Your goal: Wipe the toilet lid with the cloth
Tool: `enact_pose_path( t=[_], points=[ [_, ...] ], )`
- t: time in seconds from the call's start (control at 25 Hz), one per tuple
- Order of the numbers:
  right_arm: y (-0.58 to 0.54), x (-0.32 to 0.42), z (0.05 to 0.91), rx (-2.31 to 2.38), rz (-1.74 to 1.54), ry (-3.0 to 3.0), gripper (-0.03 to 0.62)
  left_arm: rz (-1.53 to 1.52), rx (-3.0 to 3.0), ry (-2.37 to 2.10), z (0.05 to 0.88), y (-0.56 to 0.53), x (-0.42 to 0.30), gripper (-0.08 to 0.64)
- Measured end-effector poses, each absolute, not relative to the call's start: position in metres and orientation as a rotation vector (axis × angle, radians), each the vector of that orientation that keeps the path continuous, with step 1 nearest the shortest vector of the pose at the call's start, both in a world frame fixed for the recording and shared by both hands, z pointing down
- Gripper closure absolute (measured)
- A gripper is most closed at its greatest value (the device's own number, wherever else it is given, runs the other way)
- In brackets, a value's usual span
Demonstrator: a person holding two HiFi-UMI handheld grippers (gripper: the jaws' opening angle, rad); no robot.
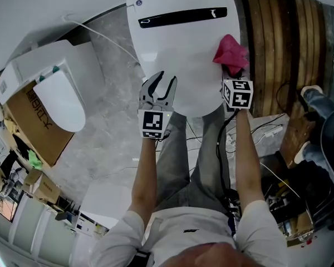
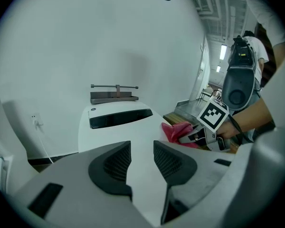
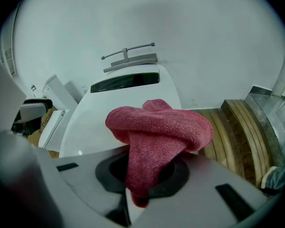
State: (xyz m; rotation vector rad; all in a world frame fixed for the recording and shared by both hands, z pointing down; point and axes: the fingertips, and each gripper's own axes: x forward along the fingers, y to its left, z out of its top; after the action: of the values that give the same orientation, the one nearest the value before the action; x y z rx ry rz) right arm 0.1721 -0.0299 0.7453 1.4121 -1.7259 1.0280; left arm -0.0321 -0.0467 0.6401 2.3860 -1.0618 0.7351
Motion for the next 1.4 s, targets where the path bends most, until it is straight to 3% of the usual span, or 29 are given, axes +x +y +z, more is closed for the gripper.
enact_pose_path(
  t=[1.4],
  points=[
    [-0.018,-0.002,0.744,1.064,0.887,-1.881,0.528,0.654,2.206,-1.29,0.643,-0.009,-0.152,0.403]
  ],
)
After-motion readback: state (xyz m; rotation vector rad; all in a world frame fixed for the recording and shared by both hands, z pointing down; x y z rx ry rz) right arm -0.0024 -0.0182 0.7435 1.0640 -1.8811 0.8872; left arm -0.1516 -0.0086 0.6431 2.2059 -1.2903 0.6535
